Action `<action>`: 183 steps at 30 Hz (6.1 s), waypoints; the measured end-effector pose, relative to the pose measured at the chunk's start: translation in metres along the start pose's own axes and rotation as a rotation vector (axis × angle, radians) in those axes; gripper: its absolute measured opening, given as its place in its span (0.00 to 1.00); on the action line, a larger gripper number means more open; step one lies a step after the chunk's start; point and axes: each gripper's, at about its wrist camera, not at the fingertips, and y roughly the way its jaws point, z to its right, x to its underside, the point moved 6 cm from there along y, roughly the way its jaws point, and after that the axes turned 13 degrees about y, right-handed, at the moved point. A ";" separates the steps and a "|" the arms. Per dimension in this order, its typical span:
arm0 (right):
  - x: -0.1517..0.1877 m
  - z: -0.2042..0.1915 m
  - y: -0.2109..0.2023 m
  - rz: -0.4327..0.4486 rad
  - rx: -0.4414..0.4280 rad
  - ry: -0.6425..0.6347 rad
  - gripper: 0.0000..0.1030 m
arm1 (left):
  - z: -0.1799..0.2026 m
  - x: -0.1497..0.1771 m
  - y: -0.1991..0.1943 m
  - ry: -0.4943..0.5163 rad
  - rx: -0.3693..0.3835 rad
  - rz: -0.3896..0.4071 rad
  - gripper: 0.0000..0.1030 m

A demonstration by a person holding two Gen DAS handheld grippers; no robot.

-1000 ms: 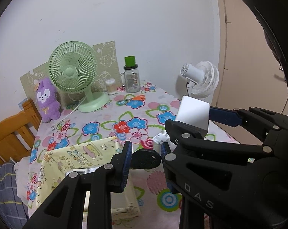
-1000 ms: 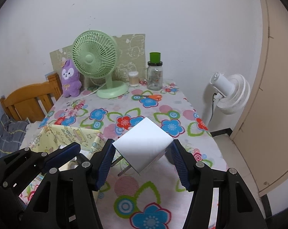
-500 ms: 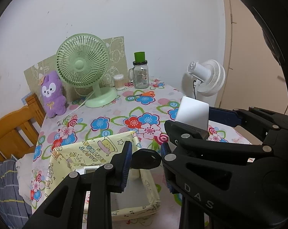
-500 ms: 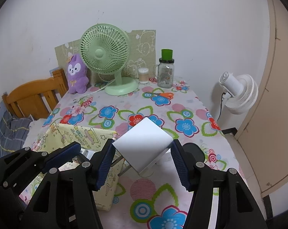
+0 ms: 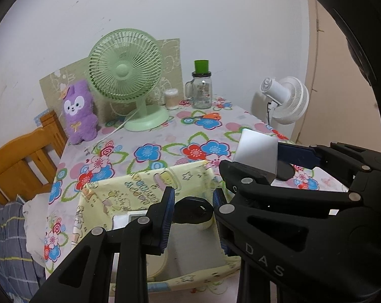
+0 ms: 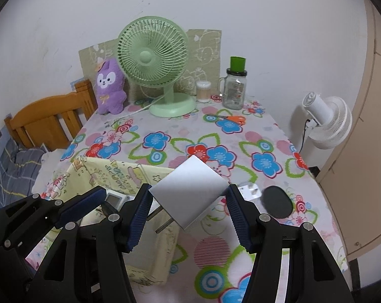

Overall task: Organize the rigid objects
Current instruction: 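Lower the charger into the box with the right gripper while the left lowers the key in, then open both grippers and withdraw them from the yellow box, then move the left gripper to the white plug charger while the right approaches the black round pad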

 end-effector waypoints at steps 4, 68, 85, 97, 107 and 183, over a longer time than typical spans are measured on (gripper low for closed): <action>0.004 -0.011 0.006 -0.015 -0.011 -0.015 0.61 | -0.009 0.007 0.002 -0.015 -0.008 -0.006 0.30; 0.027 -0.054 0.053 -0.148 -0.080 -0.058 0.77 | -0.043 0.041 0.029 -0.052 0.001 -0.135 0.83; 0.024 -0.026 0.016 -0.082 -0.025 -0.054 0.78 | -0.016 0.029 0.007 -0.027 -0.034 -0.103 0.90; 0.020 -0.010 -0.004 -0.046 -0.021 -0.053 0.79 | 0.001 0.019 -0.005 -0.020 -0.054 -0.080 0.93; 0.016 0.011 -0.019 -0.018 -0.006 -0.044 0.81 | 0.020 0.007 -0.010 -0.010 -0.067 -0.058 0.94; -0.006 0.163 0.020 0.010 0.075 -0.036 0.95 | 0.142 -0.041 0.075 0.007 0.023 -0.061 1.00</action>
